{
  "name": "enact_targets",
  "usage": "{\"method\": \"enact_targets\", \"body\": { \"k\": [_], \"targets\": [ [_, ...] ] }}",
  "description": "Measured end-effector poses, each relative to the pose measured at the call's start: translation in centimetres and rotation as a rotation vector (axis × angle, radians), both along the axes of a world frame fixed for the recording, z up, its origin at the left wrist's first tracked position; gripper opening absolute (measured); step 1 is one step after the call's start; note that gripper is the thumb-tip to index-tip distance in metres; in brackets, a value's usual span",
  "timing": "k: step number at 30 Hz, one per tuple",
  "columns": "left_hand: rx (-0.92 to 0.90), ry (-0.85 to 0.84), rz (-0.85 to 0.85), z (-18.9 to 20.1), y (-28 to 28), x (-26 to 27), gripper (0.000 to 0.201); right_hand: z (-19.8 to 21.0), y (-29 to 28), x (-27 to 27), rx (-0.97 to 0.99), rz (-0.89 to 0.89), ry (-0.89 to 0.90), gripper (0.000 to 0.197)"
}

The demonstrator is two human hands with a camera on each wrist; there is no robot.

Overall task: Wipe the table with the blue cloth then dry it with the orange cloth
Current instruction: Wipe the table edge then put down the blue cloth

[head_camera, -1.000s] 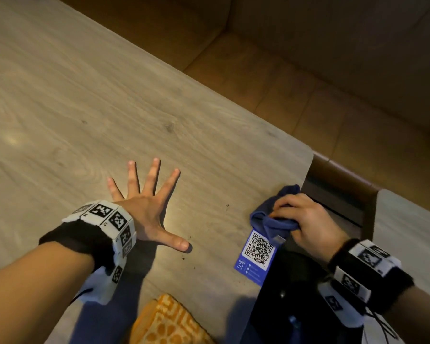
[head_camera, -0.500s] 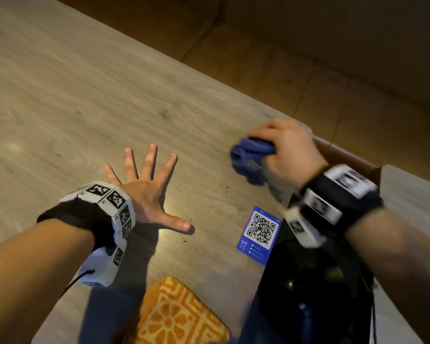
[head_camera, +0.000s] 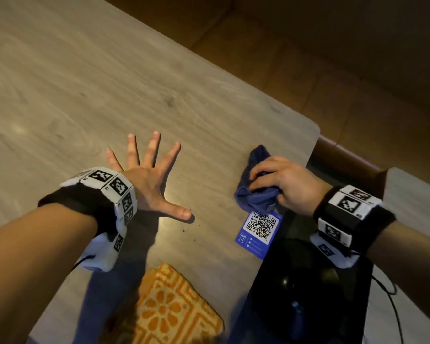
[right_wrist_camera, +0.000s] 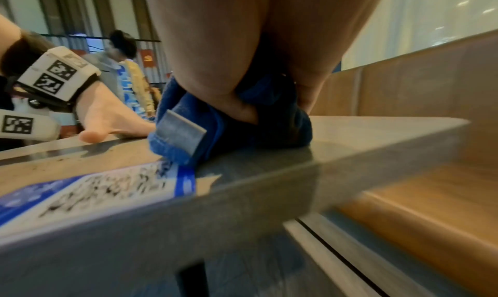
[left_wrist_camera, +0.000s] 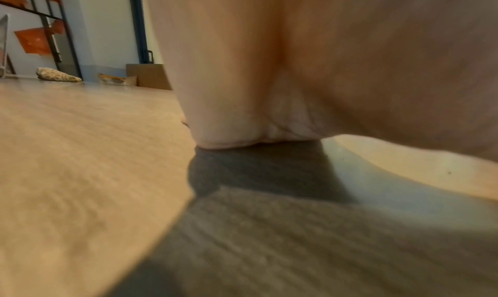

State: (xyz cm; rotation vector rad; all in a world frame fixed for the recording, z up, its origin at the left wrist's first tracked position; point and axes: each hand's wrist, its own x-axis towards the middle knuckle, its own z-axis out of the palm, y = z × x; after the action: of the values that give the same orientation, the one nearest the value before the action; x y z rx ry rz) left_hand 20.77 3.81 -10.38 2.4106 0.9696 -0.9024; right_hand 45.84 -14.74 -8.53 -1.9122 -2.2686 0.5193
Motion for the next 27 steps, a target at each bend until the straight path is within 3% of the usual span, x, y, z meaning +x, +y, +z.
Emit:
{"method": "enact_targets", "body": {
  "k": [5, 8, 10, 12, 15, 18, 21, 27],
  "targets": [
    [0.047, -0.042, 0.016, -0.2, -0.4, -0.1, 0.151, -0.6, -7.5, 0.7, 0.088, -0.380, -0.011, 0.035],
    [0.032, -0.139, 0.049, 0.1, -0.4, -0.7, 0.142, -2.4, -12.6, -1.5, -0.190, -0.417, -0.075, 0.017],
    [-0.032, -0.231, 0.091, 0.2, -0.9, -2.0, 0.142, -2.7, -15.6, -3.1, -0.285, -0.517, -0.044, 0.017],
    [-0.076, -0.282, 0.117, 0.9, -2.2, -4.0, 0.145, -1.0, -15.5, -3.6, -0.103, -0.696, 0.042, 0.024],
    [-0.069, -0.239, 0.043, 2.2, -5.0, -6.6, 0.139, 3.6, -10.1, -3.3, 0.105, -0.859, 0.080, 0.027],
    [-0.021, -0.117, 0.005, 3.4, -7.3, -8.7, 0.142, 5.5, -2.7, -2.9, 0.105, -0.793, -0.035, 0.028],
    [0.023, -0.037, 0.032, 3.7, -9.3, -10.3, 0.151, 3.1, 1.0, -4.9, -0.155, -0.688, -0.113, 0.017],
    [-0.010, 0.018, 0.109, 2.1, -11.0, -11.9, 0.164, 1.3, -3.6, -10.5, -0.211, -0.456, -0.045, 0.043]
  ]
}}
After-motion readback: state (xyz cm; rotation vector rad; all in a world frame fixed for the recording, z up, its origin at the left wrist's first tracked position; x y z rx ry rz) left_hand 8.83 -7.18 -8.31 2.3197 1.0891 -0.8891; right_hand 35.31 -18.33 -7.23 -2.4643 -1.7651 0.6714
